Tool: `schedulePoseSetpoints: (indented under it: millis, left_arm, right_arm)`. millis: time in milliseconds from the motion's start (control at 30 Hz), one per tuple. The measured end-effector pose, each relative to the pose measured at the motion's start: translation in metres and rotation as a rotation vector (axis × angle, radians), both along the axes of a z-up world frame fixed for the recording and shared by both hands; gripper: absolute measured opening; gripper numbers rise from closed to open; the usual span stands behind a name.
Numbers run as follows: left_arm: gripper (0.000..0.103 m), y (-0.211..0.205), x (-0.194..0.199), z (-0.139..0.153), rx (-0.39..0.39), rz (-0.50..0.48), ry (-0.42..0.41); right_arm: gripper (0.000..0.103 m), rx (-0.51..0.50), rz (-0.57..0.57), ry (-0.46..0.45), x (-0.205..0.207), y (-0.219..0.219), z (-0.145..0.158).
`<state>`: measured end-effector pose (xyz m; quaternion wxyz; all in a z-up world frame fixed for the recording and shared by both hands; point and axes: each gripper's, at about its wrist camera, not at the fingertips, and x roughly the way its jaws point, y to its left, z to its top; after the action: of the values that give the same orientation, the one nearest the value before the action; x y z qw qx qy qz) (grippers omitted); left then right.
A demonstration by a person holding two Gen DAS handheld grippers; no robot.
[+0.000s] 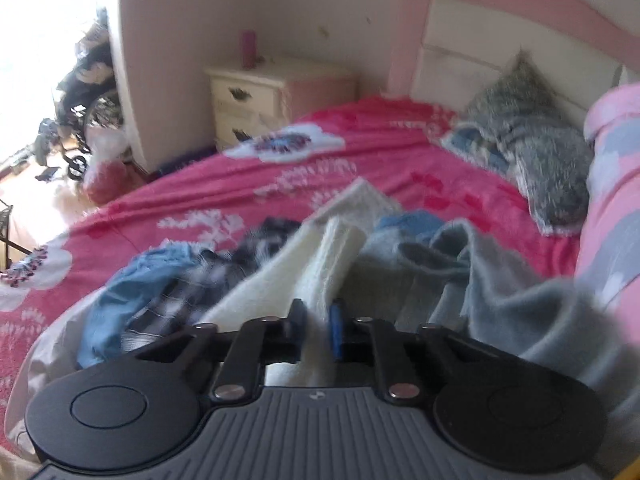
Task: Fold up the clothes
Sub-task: 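Grasp the other sweater sleeve cuff with the right gripper and lift it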
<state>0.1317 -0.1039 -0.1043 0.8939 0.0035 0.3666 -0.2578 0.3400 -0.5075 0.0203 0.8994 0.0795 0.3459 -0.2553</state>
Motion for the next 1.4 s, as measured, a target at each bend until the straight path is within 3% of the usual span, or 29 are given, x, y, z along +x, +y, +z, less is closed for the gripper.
schedulePoseSetpoints:
  millis: [167, 267, 433, 633, 800, 1000, 1100, 1233, 1333, 1400]
  left_arm:
    - [0.034, -0.002, 0.003, -0.002, 0.004, 0.02, 0.012]
    - [0.034, -0.005, 0.002, -0.003, 0.013, 0.027, 0.009]
    - [0.034, -0.004, 0.004, -0.003, 0.0, 0.046, 0.023]
    - [0.034, -0.005, 0.005, -0.003, -0.002, 0.055, 0.032]
    - [0.034, 0.004, 0.01, 0.0, -0.045, 0.074, 0.068]
    - [0.034, 0.06, 0.015, 0.017, -0.161, 0.228, 0.128]
    - [0.034, 0.084, 0.01, 0.023, -0.191, 0.264, 0.149]
    - [0.034, 0.093, -0.007, 0.029, -0.202, 0.231, 0.17]
    - [0.034, 0.088, -0.02, 0.03, -0.22, 0.17, 0.211]
    - [0.034, 0.081, -0.029, 0.029, -0.228, 0.122, 0.244]
  right_arm:
    - [0.012, -0.067, 0.113, -0.102, -0.037, 0.025, 0.034]
    - [0.012, -0.053, 0.215, -0.184, -0.068, 0.044, 0.064]
    - [0.012, 0.028, 0.488, -0.31, -0.134, 0.096, 0.11]
    - [0.011, 0.108, 0.886, -0.346, -0.212, 0.157, 0.129]
    - [0.011, 0.159, 1.19, -0.24, -0.264, 0.195, 0.104]
    - [0.012, 0.176, 1.408, 0.033, -0.31, 0.238, 0.031]
    - [0.012, 0.142, 1.445, 0.179, -0.326, 0.257, -0.015]
    - [0.017, 0.142, 1.432, 0.352, -0.34, 0.269, -0.062]
    - [0.027, 0.222, 1.342, 0.397, -0.347, 0.263, -0.075]
    - [0.039, 0.337, 1.251, 0.389, -0.355, 0.252, -0.077]
